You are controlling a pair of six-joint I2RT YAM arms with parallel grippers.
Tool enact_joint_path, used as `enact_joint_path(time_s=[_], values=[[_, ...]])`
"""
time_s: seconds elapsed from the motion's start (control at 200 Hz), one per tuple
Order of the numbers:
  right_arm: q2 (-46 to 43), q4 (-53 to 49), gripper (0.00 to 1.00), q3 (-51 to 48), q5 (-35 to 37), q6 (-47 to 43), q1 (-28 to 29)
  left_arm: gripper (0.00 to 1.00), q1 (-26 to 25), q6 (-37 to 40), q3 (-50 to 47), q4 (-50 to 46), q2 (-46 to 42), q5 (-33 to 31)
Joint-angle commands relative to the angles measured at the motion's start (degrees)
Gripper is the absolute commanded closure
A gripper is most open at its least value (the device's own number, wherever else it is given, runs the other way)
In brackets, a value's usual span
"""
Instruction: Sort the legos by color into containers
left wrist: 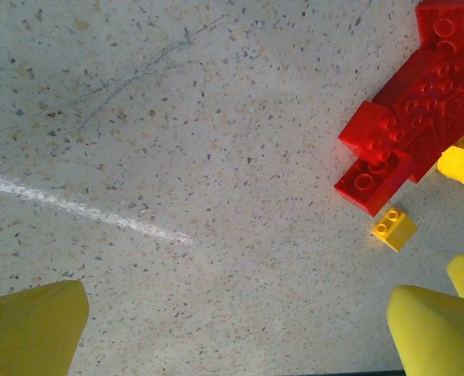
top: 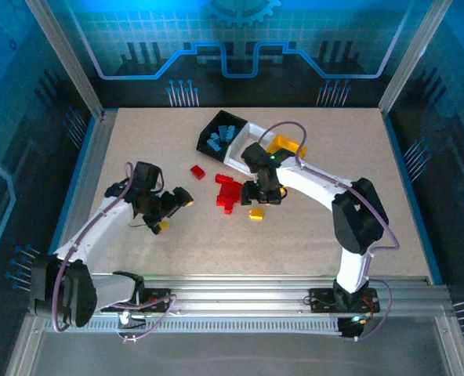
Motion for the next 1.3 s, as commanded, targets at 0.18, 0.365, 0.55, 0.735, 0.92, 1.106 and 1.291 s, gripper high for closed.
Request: enact_joint_path(time_s=[0.18, 0.365, 0.55, 0.735, 0.92, 1.106, 1.291], values=[[6.16, -0.67, 0.31, 0.08, 2.56, 4.70, 1.30, 0.01, -0.30, 0.57, 0.74, 0.08, 0.43, 1.80], [8.56, -0.31, 0.35, 0.61, 3.09, 6.08, 1.74, 0.01, -0.28, 1.81, 0.25, -1.00, -0.48, 1.15], [10.26, 0.22, 0.38, 1.03, 2.92, 6.54, 2.00, 0.01, -0.26, 2.72, 0.02, -1.90, -0.83, 0.99], [11.30, 1.05, 0.43, 0.58, 1.74, 6.81, 2.44, 0.01, -0.19, 3.25, -0.31, -2.59, -1.31, 0.77], [9.84, 1.81, 0.53, -1.07, 2.11, 6.96, 2.61, 0.01, -0.19, 3.42, -0.53, -2.70, -1.64, 1.01], [3.80, 0.56, 0.56, -1.52, 2.42, 6.47, 2.53, 0.01, -0.15, 3.90, -0.31, -2.45, -1.54, 1.56], [-2.12, -2.67, 0.57, 3.76, 4.94, 5.51, 1.04, 0.01, -0.39, 5.87, 0.64, -3.78, -1.51, 1.42]])
